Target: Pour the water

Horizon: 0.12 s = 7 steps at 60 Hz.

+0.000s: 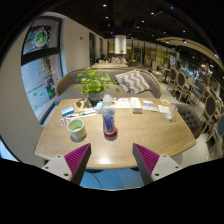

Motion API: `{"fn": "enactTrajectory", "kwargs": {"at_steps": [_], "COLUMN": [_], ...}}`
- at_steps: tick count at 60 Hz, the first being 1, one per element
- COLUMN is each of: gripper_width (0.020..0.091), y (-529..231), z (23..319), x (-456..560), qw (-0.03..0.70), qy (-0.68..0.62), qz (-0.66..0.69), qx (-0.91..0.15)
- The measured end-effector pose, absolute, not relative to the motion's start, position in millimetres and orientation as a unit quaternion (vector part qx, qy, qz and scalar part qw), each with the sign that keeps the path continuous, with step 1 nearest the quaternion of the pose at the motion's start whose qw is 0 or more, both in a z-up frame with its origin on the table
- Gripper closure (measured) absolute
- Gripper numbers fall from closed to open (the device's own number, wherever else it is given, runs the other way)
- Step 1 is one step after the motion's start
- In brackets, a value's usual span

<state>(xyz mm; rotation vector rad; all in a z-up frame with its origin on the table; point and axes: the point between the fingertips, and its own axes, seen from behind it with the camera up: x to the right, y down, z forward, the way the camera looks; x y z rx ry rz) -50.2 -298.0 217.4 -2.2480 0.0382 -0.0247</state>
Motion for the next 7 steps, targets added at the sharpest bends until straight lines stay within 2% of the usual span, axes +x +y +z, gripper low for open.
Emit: {"fn": "enactTrajectory", "kwargs": {"at_steps": [7], "gripper_width": [0.0251], "y": [-295.1], "z": [224.2], "x": [-41.4], "qw": [0.442], "qy": [0.0], "qz": [-0.025], "qx": [-0.897]}}
